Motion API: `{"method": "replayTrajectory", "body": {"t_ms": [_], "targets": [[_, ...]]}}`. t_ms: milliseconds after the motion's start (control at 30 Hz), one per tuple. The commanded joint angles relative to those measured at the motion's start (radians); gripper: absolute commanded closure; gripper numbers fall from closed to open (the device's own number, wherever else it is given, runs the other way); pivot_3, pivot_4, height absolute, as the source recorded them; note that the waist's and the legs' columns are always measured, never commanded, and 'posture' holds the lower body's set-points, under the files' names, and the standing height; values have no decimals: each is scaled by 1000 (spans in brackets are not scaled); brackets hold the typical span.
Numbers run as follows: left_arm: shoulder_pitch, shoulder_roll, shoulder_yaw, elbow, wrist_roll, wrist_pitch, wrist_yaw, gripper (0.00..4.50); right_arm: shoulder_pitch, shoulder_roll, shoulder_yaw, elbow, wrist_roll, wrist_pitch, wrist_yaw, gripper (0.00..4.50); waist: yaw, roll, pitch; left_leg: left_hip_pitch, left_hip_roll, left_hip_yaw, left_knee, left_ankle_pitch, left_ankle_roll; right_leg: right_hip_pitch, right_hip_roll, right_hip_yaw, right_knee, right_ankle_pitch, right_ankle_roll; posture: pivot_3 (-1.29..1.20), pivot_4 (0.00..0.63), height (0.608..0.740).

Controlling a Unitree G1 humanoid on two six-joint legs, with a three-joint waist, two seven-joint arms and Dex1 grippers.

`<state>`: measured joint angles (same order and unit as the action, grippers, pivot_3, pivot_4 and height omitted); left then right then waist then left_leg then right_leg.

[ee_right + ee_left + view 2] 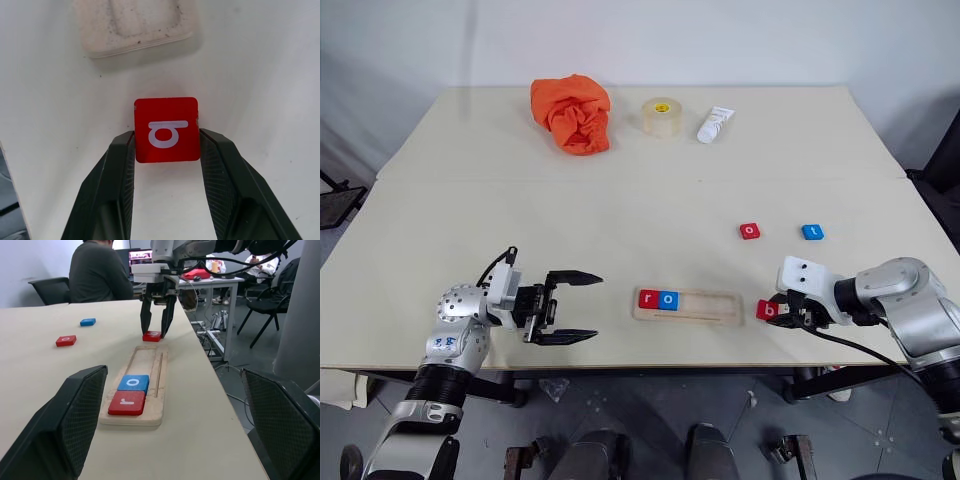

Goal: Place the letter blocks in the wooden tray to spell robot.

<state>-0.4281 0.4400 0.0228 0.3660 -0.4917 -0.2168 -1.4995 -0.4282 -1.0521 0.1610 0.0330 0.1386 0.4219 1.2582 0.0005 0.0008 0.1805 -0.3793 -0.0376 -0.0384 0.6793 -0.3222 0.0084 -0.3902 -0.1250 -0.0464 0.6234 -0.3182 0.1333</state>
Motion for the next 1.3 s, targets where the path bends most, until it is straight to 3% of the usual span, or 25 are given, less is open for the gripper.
{"method": "replayTrajectory", "body": {"t_ms": [33, 333, 467, 1300], "targets": [[-6, 14, 20, -2, -15, -22, -32, 0, -99, -26, -12, -129, 30, 150, 30, 3033, -4, 1, 0, -1, 0, 0, 0, 0, 0, -2, -1, 0, 1, 0, 0, 0, 150, 740], [-10, 41, 39, 20, -12, -39, -24, 0, -298, 144, 149, -250, 10, 348, -1, 3033, 0, 1, 0, -8, -2, -6, 1, 0, -1, -6, -4, -2, 2, 0, 0, 0, 150, 740], [-6, 47, 47, 20, -7, -53, 0, 0, -323, 207, 214, -223, -19, 349, -28, 3033, 2, 1, 0, -9, -4, -8, 1, 0, 0, -7, -4, -4, 3, 0, 0, 0, 150, 740], [48, 45, 53, -55, -11, -45, 59, 0, -324, 228, 298, -204, -72, 306, 11, 3033, -2, 1, 0, -10, -6, -8, 1, -1, 2, -7, -3, -10, 3, 1, 1, 0, 150, 740]]}}
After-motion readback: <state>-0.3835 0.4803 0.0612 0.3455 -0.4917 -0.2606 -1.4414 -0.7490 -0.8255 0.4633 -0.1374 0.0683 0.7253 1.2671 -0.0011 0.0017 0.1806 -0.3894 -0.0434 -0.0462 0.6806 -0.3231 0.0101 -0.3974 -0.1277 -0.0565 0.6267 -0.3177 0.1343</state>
